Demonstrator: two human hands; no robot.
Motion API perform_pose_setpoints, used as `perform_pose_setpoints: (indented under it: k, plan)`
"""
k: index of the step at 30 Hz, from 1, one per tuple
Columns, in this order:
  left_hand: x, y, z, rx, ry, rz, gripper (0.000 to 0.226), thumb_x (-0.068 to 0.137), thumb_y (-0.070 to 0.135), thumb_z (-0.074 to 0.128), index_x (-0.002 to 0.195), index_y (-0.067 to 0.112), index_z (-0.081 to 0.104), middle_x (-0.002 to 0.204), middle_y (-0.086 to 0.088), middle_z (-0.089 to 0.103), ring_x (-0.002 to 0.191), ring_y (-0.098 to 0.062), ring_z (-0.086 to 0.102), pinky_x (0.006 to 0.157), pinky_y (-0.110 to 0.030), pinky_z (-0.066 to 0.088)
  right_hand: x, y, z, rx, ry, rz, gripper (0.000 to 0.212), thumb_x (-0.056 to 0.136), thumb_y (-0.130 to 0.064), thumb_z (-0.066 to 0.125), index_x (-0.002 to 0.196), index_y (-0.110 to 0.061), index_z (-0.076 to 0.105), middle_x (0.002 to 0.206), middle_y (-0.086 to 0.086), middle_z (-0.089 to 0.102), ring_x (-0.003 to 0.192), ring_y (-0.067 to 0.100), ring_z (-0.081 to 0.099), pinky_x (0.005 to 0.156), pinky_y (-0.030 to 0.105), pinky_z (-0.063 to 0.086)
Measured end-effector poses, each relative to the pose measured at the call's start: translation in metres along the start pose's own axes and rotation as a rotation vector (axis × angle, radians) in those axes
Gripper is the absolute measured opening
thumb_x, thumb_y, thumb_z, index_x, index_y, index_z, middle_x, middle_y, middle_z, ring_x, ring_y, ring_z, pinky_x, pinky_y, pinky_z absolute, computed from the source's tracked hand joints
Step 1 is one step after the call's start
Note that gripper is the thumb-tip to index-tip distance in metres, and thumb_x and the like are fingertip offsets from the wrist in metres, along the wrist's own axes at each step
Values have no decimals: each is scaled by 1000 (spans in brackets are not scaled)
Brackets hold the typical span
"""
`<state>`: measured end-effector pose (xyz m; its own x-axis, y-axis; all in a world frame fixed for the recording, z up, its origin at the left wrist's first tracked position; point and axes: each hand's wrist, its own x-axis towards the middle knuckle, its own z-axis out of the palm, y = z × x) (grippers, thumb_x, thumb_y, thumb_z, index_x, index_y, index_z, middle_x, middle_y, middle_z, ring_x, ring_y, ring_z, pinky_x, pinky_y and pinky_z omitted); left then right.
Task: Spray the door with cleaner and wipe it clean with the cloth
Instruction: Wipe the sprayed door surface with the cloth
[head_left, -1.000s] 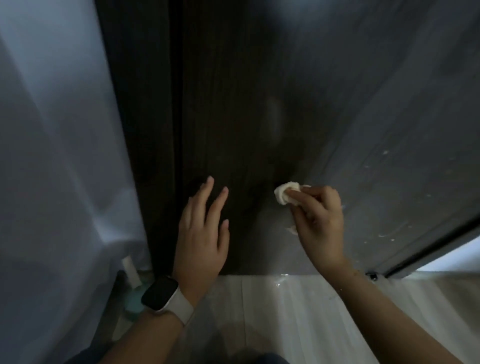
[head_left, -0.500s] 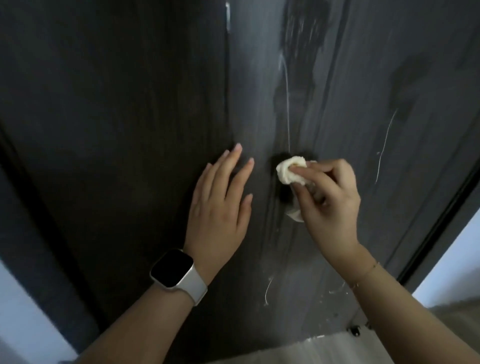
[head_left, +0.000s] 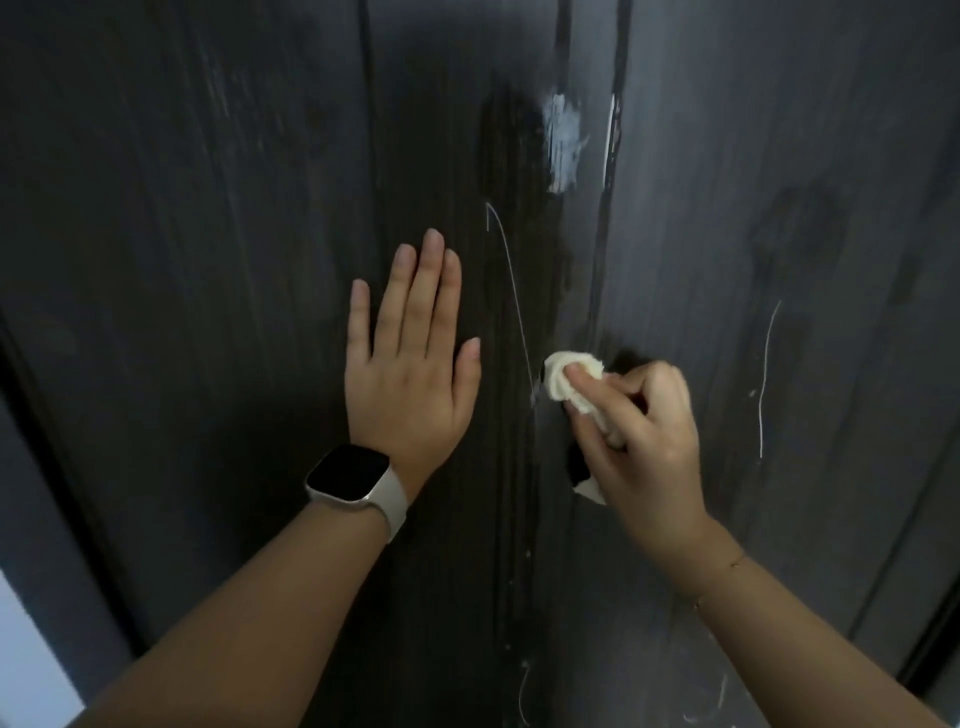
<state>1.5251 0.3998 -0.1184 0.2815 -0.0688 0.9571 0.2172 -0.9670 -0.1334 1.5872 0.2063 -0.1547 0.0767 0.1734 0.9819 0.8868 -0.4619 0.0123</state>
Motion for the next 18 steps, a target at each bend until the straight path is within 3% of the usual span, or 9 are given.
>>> perform_pose_setpoints:
  k: [5,10,14,16,18]
  plan:
    - [2,2,0,34,27,4,59,102,33,29,152,6,19,160,-12,18,149,-24,13,121,-48,9,-15,6,-3,19,-91,-34,28,88,-9,61,113,-3,70,94,-1,39,82,16,40,72,20,33]
    - [3,2,1,10,31,-9,59,101,33,28,152,5,18,160,-11,17,149,-21,9,122,-46,6,34,1,-8,25,-112,-142,24,87,-5,66,110,-1,70,88,9,48,78,22,43,61,34,39]
    - [4,0,-1,7,20,-2,58,102,32,27,152,6,17,161,-9,14,149,-21,9,122,-45,5,87,-19,2,42,-18,-70,22,86,-2,67,108,-3,71,85,12,52,79,21,44,63,27,37]
    - [6,1,-7,-15,-14,-1,58,101,31,30,152,6,18,161,-8,13,149,-21,9,122,-44,5,77,-24,6,52,-61,-51,25,87,-4,64,111,-6,68,88,11,51,80,19,43,65,24,35]
    - [8,0,-21,-72,-33,10,56,100,28,33,151,7,24,160,-9,19,148,-21,16,122,-41,8,48,-26,6,30,-156,-107,25,87,-6,61,112,-8,64,86,10,51,76,19,43,62,29,37]
